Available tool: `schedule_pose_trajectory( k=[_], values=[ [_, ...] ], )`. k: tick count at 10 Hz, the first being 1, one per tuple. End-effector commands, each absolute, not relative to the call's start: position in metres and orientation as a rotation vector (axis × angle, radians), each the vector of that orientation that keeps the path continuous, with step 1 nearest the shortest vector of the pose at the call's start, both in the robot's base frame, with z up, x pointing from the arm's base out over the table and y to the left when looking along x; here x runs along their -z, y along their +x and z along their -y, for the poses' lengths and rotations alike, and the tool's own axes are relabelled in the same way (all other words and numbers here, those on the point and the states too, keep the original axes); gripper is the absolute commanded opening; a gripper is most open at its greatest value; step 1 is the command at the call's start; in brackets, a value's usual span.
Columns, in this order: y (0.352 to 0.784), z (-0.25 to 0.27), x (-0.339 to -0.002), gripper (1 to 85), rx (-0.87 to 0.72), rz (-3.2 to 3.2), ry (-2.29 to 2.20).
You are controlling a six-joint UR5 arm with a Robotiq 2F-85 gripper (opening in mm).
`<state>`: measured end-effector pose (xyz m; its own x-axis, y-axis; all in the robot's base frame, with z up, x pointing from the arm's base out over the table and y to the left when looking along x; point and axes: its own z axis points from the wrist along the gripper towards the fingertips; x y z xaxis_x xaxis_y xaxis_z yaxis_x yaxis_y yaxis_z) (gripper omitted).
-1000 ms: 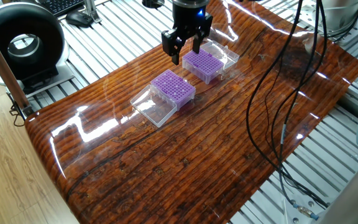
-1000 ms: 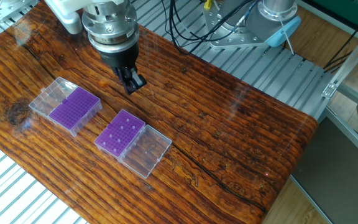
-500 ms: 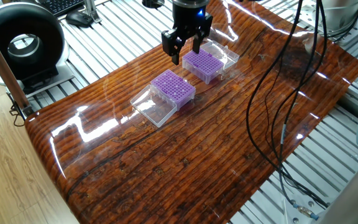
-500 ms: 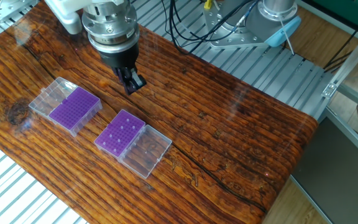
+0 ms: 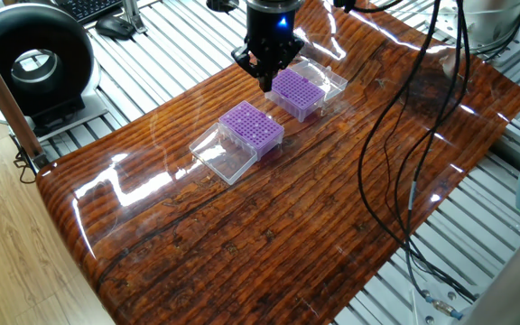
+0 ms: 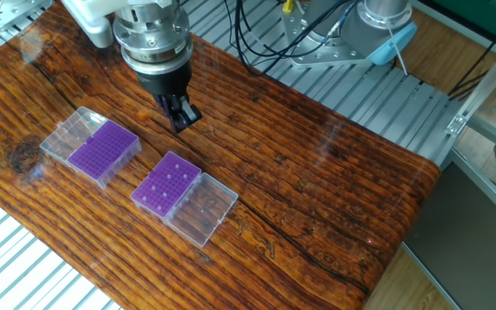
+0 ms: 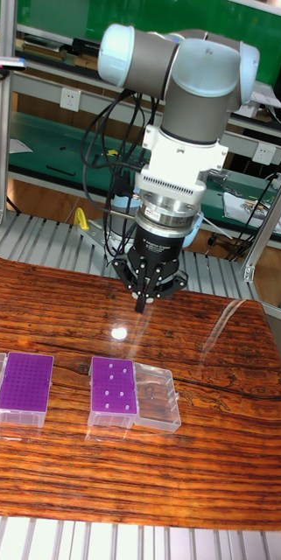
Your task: Transfer all small pipette tips from one holder to another
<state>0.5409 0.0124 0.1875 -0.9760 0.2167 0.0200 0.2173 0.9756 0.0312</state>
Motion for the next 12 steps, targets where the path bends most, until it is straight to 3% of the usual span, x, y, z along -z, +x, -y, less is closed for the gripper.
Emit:
schedule_pose_trajectory(
  k=[1, 3, 12],
  values=[
    [0.5275, -0.012, -0.1865, 38.0, 0.081, 3.08, -0.248],
    [0.5252, -0.012, -0.1855, 48.7, 0.091, 3.079, -0.212],
    [0.5238, -0.0106, -0.185, 60.3, 0.09, 3.082, -0.156]
  ],
)
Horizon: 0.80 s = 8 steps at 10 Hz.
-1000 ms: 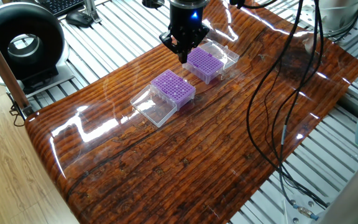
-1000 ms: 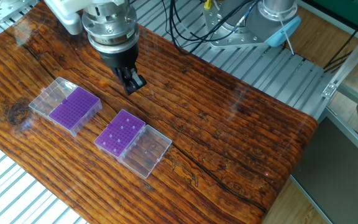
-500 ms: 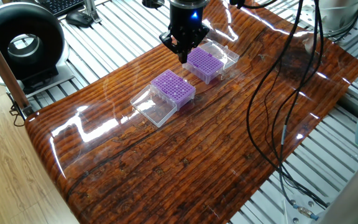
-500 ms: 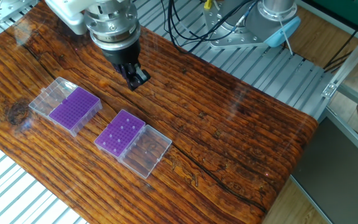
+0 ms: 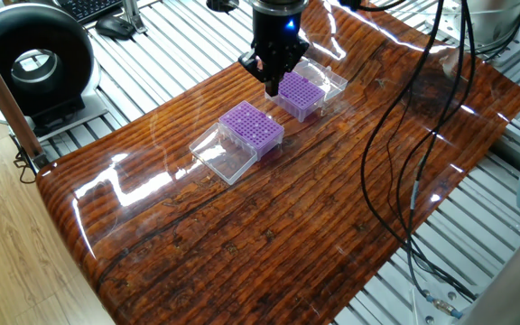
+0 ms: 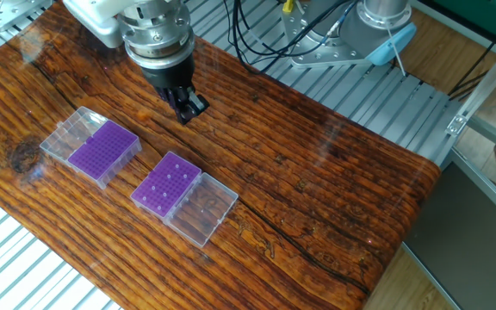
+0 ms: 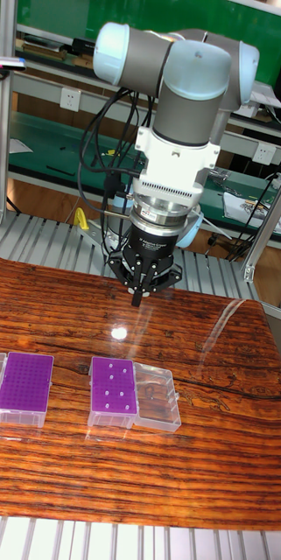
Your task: Transfer all small pipette tips from one holder to another
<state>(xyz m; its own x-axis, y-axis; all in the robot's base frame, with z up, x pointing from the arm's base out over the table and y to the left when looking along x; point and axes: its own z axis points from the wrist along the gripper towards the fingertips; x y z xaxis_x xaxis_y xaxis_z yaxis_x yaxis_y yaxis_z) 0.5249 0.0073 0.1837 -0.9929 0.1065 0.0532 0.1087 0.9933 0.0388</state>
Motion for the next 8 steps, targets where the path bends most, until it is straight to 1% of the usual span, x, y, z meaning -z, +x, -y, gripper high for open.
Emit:
schedule_pose_trajectory(
  k=[1, 5, 8],
  values=[
    [0.5225, -0.0109, -0.1851, 62.3, 0.092, 3.077, -0.15],
    [0.5181, -0.0154, -0.1849, 68.7, 0.126, 3.064, -0.127],
    [0.5176, -0.0157, -0.1848, 69.0, 0.129, 3.063, -0.122]
  ],
)
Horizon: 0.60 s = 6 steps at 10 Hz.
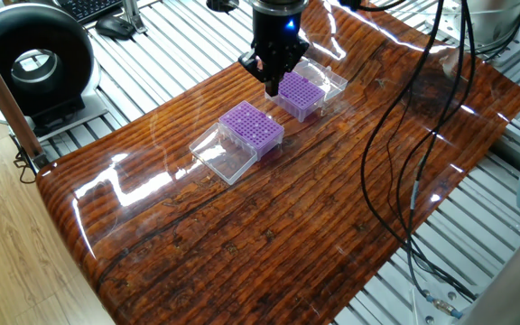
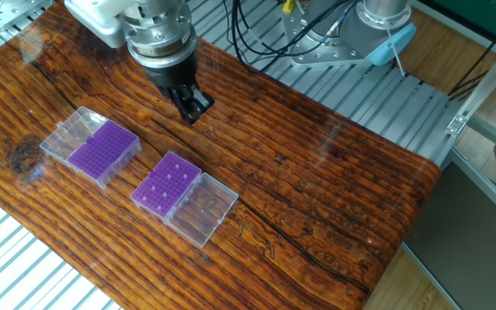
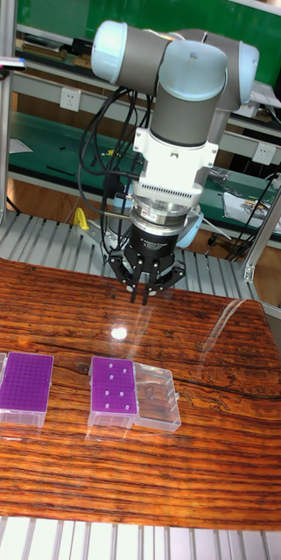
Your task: Transfer all small pipette tips from one holder to another
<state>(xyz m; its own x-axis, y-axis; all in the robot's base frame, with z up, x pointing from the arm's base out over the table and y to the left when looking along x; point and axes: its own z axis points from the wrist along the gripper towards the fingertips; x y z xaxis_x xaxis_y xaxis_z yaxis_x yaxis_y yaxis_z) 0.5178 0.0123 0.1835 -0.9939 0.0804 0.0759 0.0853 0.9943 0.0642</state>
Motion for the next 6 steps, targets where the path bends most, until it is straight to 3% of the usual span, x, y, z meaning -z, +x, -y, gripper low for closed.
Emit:
schedule_pose_trajectory(
  k=[1, 6],
  values=[
    [0.518, -0.016, -0.185, 69.0, 0.129, 3.063, -0.122],
    [0.539, -0.01, -0.179, 63.7, 0.126, 3.155, -0.101]
  ],
)
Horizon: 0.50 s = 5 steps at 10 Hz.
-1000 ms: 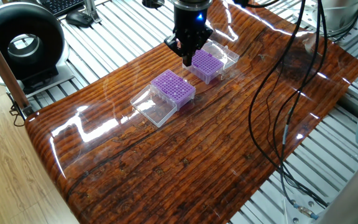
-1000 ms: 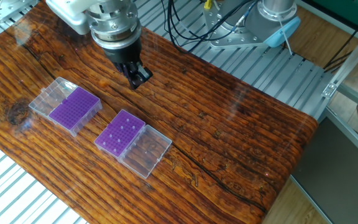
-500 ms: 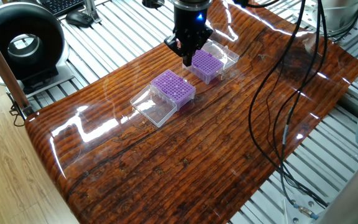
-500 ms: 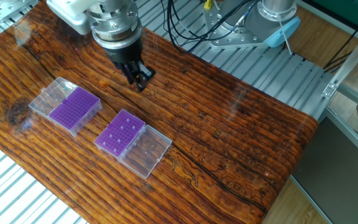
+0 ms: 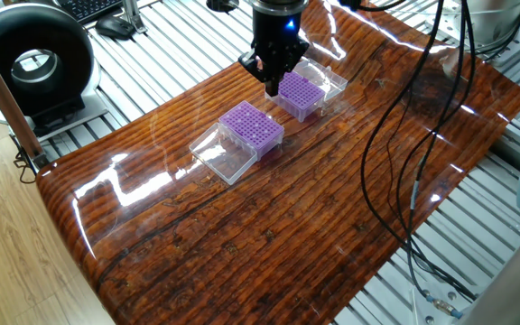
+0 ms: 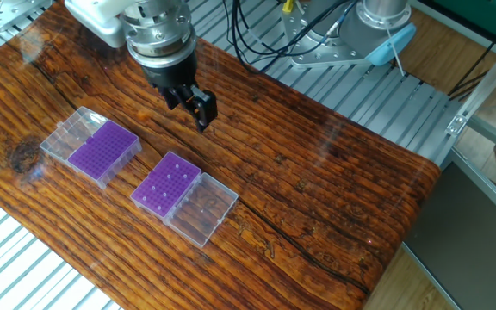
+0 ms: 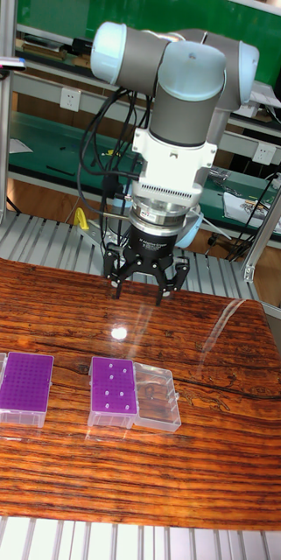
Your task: Transfer all small pipette tips from one holder to another
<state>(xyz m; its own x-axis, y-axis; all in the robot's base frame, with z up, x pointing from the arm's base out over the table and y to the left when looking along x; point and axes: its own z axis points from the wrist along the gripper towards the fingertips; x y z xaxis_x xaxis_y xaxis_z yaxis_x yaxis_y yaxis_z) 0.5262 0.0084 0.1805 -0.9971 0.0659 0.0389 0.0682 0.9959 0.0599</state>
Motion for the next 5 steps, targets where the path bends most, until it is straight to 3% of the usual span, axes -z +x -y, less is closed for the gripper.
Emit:
schedule_pose_trajectory(
  k=[1, 5],
  values=[
    [0.542, -0.015, -0.179, 61.7, 0.159, 3.161, -0.12],
    [0.546, -0.009, -0.167, 54.7, 0.13, 3.159, -0.155]
  ],
)
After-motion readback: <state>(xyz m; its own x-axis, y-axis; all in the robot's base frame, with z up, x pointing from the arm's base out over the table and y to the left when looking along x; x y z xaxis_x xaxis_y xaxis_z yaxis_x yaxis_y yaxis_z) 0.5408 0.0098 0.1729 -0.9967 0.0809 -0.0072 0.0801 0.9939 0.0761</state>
